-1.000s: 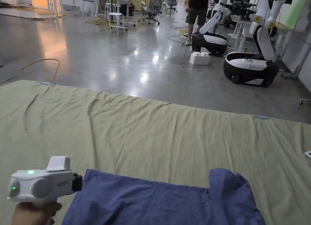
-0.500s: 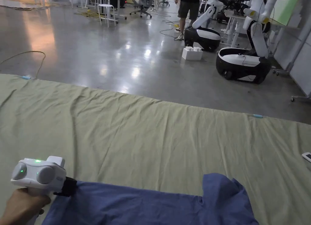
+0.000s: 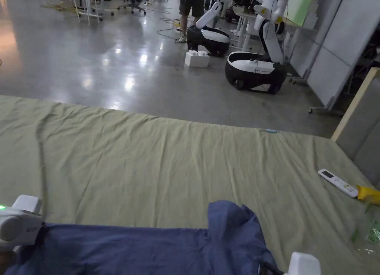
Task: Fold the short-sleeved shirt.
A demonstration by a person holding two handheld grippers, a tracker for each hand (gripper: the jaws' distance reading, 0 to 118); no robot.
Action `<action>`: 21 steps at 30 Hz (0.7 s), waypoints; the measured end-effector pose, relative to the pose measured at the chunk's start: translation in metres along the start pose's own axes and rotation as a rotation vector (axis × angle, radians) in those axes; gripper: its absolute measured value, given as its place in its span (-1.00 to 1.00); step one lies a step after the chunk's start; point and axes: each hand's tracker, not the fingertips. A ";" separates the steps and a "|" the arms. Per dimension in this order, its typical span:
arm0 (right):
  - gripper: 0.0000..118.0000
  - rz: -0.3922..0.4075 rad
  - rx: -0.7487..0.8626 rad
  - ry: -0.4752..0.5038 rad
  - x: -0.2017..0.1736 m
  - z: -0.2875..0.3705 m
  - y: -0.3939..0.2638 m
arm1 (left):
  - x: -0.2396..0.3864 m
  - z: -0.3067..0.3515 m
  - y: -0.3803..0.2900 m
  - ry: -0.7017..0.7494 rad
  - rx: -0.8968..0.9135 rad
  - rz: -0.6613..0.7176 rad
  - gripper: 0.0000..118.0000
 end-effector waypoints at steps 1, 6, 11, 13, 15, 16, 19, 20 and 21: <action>0.14 0.023 -0.028 0.010 0.003 -0.017 0.011 | -0.001 0.006 0.000 0.000 0.017 0.000 -0.92; 0.13 0.082 -0.187 0.020 0.004 -0.093 0.048 | -0.003 0.031 0.000 -0.002 0.071 -0.009 -0.92; -0.05 0.151 -0.315 -0.002 -0.003 -0.143 0.041 | -0.009 0.045 0.000 -0.017 0.113 0.008 -0.92; -0.10 0.120 -0.291 0.008 -0.001 -0.141 0.041 | -0.012 0.041 0.002 -0.014 0.126 0.022 -0.92; -0.53 0.137 -0.280 0.019 -0.002 -0.138 0.042 | -0.016 0.044 0.003 -0.022 0.131 0.036 -0.92; -0.84 0.163 -0.264 0.025 -0.002 -0.136 0.042 | -0.015 0.044 0.004 -0.025 0.134 0.039 -0.92; -0.91 0.161 -0.262 0.030 0.000 -0.129 0.044 | -0.014 0.050 0.007 -0.018 0.149 0.033 -0.92; -0.91 0.160 -0.240 0.027 -0.001 -0.123 0.045 | -0.012 0.056 0.005 -0.021 0.161 0.039 -0.92; -0.91 0.166 -0.207 0.020 -0.002 -0.117 0.048 | -0.012 0.060 0.006 -0.021 0.170 0.044 -0.92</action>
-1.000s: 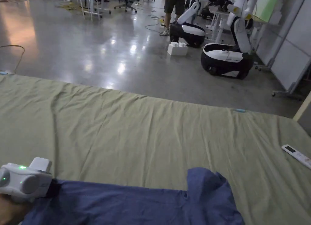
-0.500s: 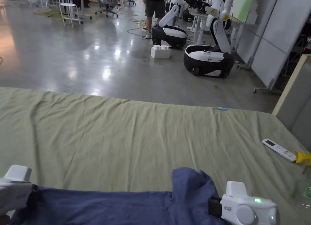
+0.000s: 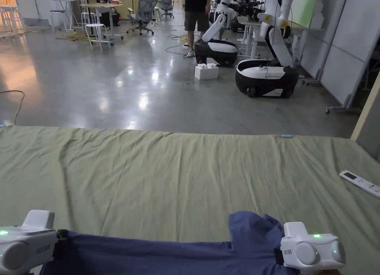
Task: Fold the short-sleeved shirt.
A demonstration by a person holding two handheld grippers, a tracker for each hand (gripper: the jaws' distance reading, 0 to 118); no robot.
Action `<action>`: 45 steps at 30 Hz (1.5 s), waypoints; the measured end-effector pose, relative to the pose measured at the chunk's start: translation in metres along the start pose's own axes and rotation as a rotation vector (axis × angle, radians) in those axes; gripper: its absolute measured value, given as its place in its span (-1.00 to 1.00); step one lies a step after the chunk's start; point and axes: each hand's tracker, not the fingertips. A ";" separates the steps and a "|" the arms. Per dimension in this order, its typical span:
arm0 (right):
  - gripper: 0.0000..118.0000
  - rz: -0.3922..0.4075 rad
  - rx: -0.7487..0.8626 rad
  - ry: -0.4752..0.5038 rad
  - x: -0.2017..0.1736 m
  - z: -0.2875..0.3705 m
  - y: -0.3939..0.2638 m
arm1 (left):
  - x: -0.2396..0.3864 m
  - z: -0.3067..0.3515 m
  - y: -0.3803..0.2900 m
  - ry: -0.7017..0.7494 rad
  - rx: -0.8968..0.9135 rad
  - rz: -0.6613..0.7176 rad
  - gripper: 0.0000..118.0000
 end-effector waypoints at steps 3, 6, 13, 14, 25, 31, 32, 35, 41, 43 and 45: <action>-0.91 0.010 0.086 -0.003 0.002 0.025 0.004 | 0.000 0.014 0.005 0.001 0.027 0.003 -0.92; -0.91 0.014 0.176 -0.004 0.003 0.065 0.014 | -0.004 0.036 0.012 0.000 0.059 0.013 -0.92; -0.92 0.011 0.355 -0.017 0.010 0.165 0.041 | -0.015 0.114 0.033 0.007 0.183 0.044 -0.92; -0.92 0.004 0.382 -0.023 0.012 0.180 0.047 | -0.017 0.127 0.038 0.003 0.211 0.051 -0.92; -0.92 -0.016 0.658 -0.069 0.025 0.346 0.101 | -0.034 0.274 0.111 0.014 0.445 0.075 -0.92; -0.92 0.008 0.782 -0.125 0.031 0.401 0.139 | -0.045 0.328 0.157 -0.006 0.535 0.123 -0.92; -0.92 0.011 0.793 -0.133 0.032 0.409 0.146 | -0.047 0.334 0.165 -0.003 0.542 0.126 -0.92; -0.92 0.012 0.823 -0.150 0.034 0.425 0.166 | -0.053 0.348 0.188 -0.008 0.572 0.145 -0.92; -0.92 0.009 0.870 -0.176 0.032 0.447 0.206 | -0.058 0.363 0.231 0.018 0.612 0.136 -0.92; -0.92 0.003 0.880 -0.181 0.032 0.451 0.221 | -0.061 0.362 0.246 0.019 0.620 0.141 -0.92; -0.92 -0.003 0.888 -0.183 0.032 0.451 0.232 | -0.064 0.360 0.257 0.022 0.623 0.147 -0.92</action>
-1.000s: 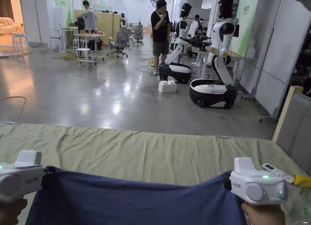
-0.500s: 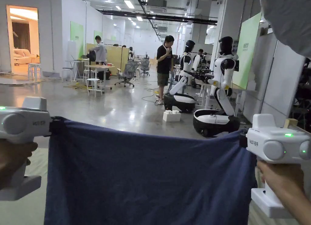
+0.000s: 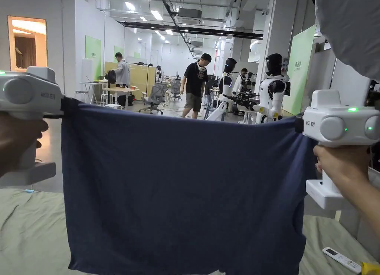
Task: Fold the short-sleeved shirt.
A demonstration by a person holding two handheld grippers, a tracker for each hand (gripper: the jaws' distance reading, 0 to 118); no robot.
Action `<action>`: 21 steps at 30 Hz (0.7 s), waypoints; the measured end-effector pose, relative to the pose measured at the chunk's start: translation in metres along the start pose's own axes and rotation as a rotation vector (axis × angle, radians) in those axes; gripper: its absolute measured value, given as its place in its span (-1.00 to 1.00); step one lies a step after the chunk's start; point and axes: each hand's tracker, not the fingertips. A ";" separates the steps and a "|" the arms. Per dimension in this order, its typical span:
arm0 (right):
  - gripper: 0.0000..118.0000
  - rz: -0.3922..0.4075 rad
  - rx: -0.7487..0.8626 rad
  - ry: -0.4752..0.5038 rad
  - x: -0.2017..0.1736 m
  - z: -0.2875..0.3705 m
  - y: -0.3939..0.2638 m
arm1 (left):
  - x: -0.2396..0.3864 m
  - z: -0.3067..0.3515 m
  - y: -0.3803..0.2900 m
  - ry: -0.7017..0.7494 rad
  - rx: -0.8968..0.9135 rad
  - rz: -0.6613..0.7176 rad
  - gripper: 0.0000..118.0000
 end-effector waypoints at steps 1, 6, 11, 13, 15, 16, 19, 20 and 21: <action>-0.92 0.001 0.001 -0.002 -0.001 -0.006 0.003 | 0.000 -0.004 0.003 0.004 0.002 0.000 -0.92; -0.92 0.019 0.018 0.002 -0.007 -0.024 0.009 | 0.004 -0.024 0.010 0.029 0.010 -0.038 -0.92; -0.92 0.007 0.019 0.029 -0.010 -0.035 -0.008 | -0.001 -0.043 -0.002 0.033 -0.001 -0.031 -0.92; -0.92 0.001 -0.009 0.044 -0.014 -0.031 -0.021 | -0.003 -0.051 -0.012 0.030 -0.025 -0.025 -0.92; -0.92 0.005 -0.024 0.054 -0.018 -0.029 -0.034 | -0.003 -0.052 -0.027 0.025 -0.040 -0.022 -0.92; -0.92 0.016 -0.027 0.053 -0.019 -0.027 -0.041 | -0.003 -0.054 -0.036 0.024 -0.048 -0.021 -0.92; -0.92 0.003 -0.052 0.062 -0.022 -0.018 -0.062 | -0.004 -0.055 -0.060 0.017 -0.078 -0.034 -0.92; -0.92 -0.002 -0.080 0.066 -0.024 -0.014 -0.070 | -0.005 -0.054 -0.068 0.014 -0.095 -0.045 -0.92; -0.92 0.002 -0.068 0.062 -0.025 -0.009 -0.076 | -0.005 -0.050 -0.076 0.005 -0.089 -0.048 -0.92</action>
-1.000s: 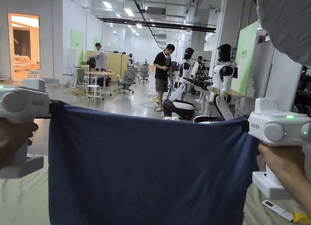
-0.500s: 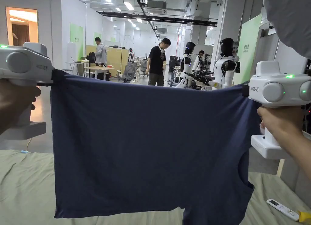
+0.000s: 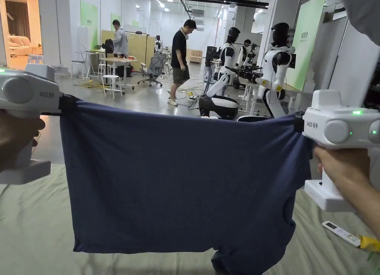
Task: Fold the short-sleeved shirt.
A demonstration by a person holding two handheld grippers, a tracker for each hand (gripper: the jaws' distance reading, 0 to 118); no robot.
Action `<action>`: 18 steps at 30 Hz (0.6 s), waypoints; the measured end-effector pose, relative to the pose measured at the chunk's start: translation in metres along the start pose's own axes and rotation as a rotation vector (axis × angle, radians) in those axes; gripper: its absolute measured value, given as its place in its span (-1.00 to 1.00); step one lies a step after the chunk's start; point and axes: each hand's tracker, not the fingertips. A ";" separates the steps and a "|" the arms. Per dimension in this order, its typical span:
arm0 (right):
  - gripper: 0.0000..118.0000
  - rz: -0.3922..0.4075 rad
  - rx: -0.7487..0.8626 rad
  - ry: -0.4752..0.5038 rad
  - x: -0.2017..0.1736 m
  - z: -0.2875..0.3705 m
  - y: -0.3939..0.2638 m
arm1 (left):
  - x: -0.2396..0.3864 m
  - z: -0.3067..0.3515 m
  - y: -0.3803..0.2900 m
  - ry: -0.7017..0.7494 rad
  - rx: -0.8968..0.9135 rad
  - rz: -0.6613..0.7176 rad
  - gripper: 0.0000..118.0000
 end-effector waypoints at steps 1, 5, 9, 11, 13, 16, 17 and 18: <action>-0.92 0.054 0.033 -0.016 -0.001 0.006 -0.004 | 0.001 0.007 -0.010 -0.015 0.005 -0.019 -0.92; -0.92 -0.003 -0.026 0.011 0.001 0.027 -0.031 | -0.001 0.028 -0.042 -0.026 -0.003 -0.026 -0.92; -0.92 0.016 -0.023 0.013 0.001 0.057 -0.045 | -0.005 0.052 -0.068 -0.038 -0.005 -0.041 -0.92; -0.92 0.016 -0.008 0.023 0.001 0.077 -0.052 | -0.011 0.066 -0.083 -0.044 -0.001 -0.016 -0.92; -0.92 0.011 -0.006 0.023 0.002 0.095 -0.064 | -0.017 0.080 -0.099 -0.047 0.004 0.019 -0.92; -0.92 0.049 -0.019 0.038 0.001 0.123 -0.090 | -0.022 0.103 -0.129 -0.051 -0.014 0.015 -0.92; -0.92 0.050 -0.022 0.044 0.002 0.133 -0.103 | -0.022 0.113 -0.141 -0.047 -0.024 0.005 -0.92; -0.92 0.050 -0.037 0.053 0.001 0.142 -0.113 | -0.023 0.121 -0.154 -0.047 -0.034 0.001 -0.92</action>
